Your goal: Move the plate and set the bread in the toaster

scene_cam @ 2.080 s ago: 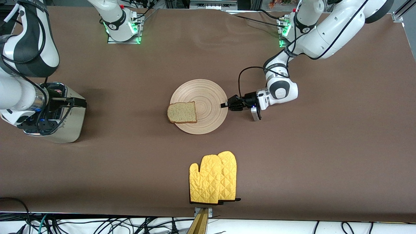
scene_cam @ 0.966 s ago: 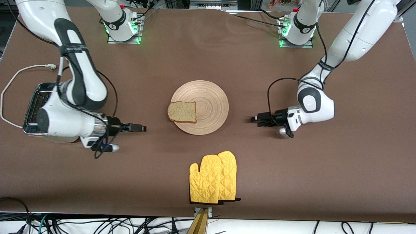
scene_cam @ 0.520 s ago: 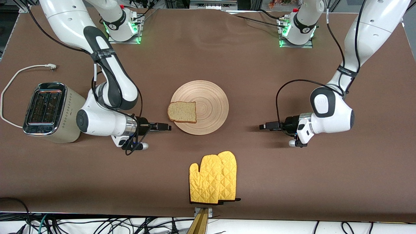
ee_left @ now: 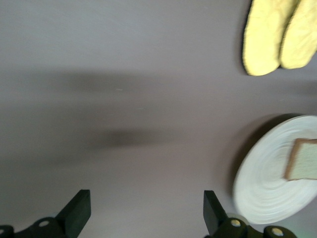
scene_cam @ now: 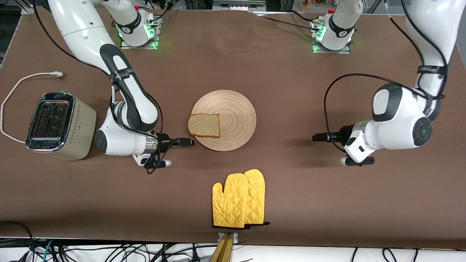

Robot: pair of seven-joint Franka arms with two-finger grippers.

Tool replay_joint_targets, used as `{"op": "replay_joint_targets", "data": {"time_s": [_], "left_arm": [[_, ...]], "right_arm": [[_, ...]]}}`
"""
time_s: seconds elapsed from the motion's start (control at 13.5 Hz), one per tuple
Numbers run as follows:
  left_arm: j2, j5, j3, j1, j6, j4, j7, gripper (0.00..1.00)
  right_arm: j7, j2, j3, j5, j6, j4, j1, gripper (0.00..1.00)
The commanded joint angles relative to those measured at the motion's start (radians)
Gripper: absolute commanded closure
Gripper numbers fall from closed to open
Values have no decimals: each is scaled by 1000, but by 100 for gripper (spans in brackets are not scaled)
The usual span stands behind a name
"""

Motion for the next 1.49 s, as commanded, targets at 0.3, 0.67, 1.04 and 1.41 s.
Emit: {"op": "replay_joint_targets", "data": {"time_s": [0.3,0.67,1.04,1.41], "left_arm": [[-57,181,-12,-4,-223,118,-18,0],[-138,187,7,4,-244,117,13,0],[-140,227,7,1,-401,224,19,0],[-121,230,13,2,-401,379,10,0]], "right_arm": [[-159,-41,1,123,-41,-108,-9,0],[-183,-70,-5,121,-83,-147,-9,0],[-183,-60,-5,121,-83,-154,-6,5],[-183,-58,-5,112,-83,-154,-1,37]]}}
